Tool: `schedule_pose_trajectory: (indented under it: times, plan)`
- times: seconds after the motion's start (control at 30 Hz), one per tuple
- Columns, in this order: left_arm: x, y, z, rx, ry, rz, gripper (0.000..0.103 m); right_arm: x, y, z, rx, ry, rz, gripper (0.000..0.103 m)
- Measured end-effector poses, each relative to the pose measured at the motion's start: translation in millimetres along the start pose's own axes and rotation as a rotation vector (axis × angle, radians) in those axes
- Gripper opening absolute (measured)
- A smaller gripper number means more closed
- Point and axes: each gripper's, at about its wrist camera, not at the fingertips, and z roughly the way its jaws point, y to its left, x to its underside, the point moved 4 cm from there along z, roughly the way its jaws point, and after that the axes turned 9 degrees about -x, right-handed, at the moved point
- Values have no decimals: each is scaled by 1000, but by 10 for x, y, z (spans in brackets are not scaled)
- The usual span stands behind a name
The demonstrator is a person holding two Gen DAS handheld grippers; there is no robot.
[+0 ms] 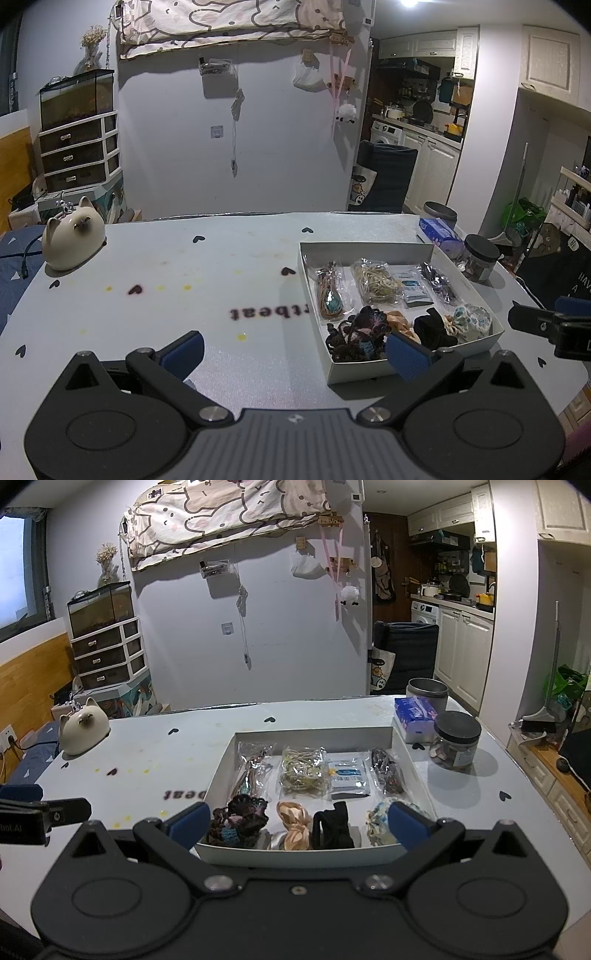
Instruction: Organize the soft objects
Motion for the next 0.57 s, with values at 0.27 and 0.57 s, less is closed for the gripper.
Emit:
schedule_pose_trajectory:
  times: [0.27, 0.57]
  plan:
    - [5, -12, -8, -2, 1, -1, 103, 3, 7, -5, 0, 0, -1, 103]
    - [3, -19, -31, -6, -5, -2, 103, 1, 0, 0, 1, -1, -1, 103]
